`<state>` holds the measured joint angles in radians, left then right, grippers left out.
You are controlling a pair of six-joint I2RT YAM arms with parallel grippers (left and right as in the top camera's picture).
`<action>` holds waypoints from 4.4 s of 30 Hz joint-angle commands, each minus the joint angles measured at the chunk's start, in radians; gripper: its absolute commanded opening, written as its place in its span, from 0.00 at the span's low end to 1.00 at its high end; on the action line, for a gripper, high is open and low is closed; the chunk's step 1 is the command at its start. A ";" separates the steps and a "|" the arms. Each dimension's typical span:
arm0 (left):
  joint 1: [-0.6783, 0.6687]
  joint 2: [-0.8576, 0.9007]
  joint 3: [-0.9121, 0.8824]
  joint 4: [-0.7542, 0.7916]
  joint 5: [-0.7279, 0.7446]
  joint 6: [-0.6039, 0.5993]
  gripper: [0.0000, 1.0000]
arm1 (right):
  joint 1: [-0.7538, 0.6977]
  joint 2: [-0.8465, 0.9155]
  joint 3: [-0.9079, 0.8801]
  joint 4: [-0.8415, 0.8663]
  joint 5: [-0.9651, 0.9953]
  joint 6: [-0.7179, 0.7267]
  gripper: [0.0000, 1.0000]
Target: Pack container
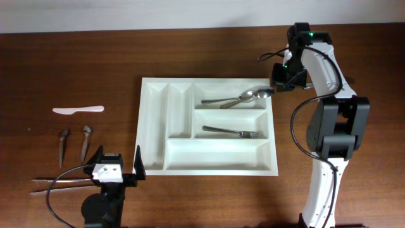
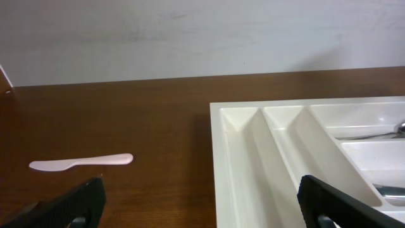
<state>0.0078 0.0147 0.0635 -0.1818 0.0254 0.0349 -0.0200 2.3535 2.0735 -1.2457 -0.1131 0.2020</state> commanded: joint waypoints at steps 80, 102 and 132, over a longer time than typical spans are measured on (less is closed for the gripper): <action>0.004 -0.010 -0.011 0.003 -0.007 0.015 0.99 | 0.020 0.011 -0.002 0.019 -0.142 -0.220 0.04; 0.004 -0.010 -0.011 0.003 -0.007 0.015 0.99 | 0.027 0.011 -0.002 0.057 -0.139 -0.194 0.04; 0.004 -0.010 -0.011 0.003 -0.007 0.015 0.99 | 0.092 0.011 0.052 0.018 -0.055 -0.187 0.04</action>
<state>0.0078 0.0147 0.0635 -0.1818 0.0254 0.0349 0.0662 2.3535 2.0872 -1.2160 -0.1806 0.0067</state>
